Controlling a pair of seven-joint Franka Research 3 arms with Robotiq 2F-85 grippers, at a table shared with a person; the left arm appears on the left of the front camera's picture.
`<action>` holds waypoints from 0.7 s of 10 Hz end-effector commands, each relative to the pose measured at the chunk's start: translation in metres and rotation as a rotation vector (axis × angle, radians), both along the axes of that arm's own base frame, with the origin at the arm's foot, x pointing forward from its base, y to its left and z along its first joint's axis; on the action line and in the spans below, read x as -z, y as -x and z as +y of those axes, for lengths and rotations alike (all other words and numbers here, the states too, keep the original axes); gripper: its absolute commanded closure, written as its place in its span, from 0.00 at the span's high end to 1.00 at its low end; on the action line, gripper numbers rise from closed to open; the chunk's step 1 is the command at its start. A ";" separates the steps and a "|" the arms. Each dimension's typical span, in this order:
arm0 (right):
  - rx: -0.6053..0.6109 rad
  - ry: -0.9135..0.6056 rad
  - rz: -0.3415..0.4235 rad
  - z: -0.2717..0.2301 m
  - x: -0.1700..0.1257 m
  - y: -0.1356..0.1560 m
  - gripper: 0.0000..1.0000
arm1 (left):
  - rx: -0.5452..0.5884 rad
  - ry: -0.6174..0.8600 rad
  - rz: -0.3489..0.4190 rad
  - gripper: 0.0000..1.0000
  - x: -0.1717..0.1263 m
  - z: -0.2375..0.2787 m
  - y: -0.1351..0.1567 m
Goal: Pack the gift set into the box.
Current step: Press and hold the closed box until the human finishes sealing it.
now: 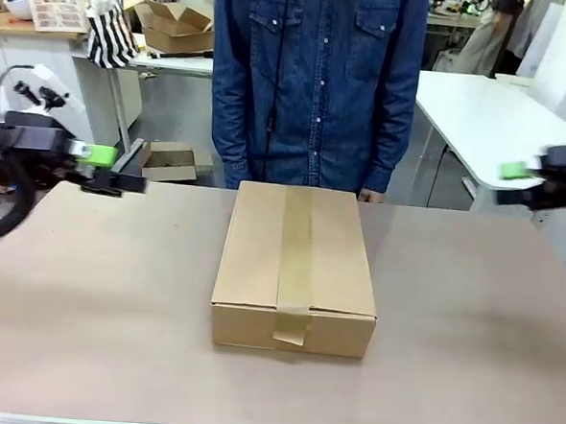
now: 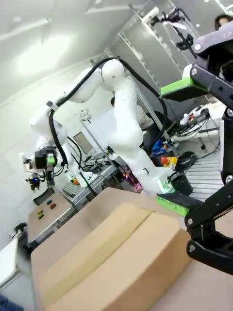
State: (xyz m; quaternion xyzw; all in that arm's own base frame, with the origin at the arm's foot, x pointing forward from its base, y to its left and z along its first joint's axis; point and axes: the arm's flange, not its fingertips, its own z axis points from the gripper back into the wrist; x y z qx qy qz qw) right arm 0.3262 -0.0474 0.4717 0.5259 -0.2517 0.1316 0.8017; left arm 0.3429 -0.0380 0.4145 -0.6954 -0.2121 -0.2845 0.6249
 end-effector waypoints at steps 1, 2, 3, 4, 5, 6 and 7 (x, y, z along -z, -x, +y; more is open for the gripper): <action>-0.133 -0.063 -0.111 0.022 0.109 0.106 1.00 | 0.011 -0.012 -0.028 1.00 -0.005 -0.032 -0.005; 0.000 0.000 0.000 0.000 0.000 0.000 1.00 | 0.011 -0.012 -0.028 1.00 -0.005 -0.032 -0.005; 0.000 0.000 0.000 0.000 0.000 0.000 1.00 | 0.011 -0.012 -0.028 1.00 -0.005 -0.032 -0.005; 0.000 0.000 0.000 0.000 0.000 0.000 1.00 | 0.011 -0.012 -0.028 1.00 -0.005 -0.032 -0.005; 0.000 0.000 0.000 0.000 0.000 0.000 1.00 | 0.011 -0.012 -0.028 1.00 -0.005 -0.032 -0.005; 0.000 0.000 0.000 0.000 0.000 0.000 1.00 | 0.011 -0.012 -0.028 1.00 -0.005 -0.032 -0.005; 0.000 0.000 0.000 0.000 0.000 0.000 1.00 | 0.011 -0.012 -0.028 1.00 -0.005 -0.032 -0.005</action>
